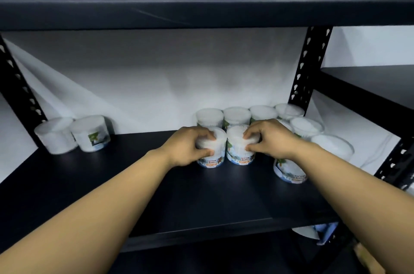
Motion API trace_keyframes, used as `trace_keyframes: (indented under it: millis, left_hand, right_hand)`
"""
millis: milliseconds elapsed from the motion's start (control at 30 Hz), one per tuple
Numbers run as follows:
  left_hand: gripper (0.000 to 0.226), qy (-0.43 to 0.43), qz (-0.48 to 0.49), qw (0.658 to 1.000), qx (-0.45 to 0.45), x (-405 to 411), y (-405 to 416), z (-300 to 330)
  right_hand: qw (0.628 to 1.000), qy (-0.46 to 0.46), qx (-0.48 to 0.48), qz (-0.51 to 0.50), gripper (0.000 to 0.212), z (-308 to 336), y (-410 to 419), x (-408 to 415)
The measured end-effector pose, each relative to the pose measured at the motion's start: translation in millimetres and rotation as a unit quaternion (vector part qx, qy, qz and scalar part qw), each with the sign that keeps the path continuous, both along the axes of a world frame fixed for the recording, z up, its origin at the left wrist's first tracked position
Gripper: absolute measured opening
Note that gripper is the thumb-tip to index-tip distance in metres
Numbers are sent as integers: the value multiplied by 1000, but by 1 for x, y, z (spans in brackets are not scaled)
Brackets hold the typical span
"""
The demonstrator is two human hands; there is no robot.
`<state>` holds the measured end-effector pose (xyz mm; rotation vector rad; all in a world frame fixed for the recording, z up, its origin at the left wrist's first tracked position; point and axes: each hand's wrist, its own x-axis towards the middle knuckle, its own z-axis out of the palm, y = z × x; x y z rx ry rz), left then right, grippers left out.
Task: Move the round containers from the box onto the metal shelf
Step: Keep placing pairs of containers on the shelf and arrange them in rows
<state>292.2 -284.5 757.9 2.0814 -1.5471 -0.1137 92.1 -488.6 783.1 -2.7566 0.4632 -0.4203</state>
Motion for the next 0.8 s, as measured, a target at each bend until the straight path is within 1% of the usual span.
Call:
trace_keyframes:
  millis: [267,800]
  left_hand:
    - [41,9,9,1000,2,2,-17,-1]
    - [40,-6,-9,1000,-8,5,-20,-6]
  right_hand:
    - [1000,-9,-3,-10,31,-7,-17,2]
    - [999,-10,-20,-24,28,-10,-13,2]
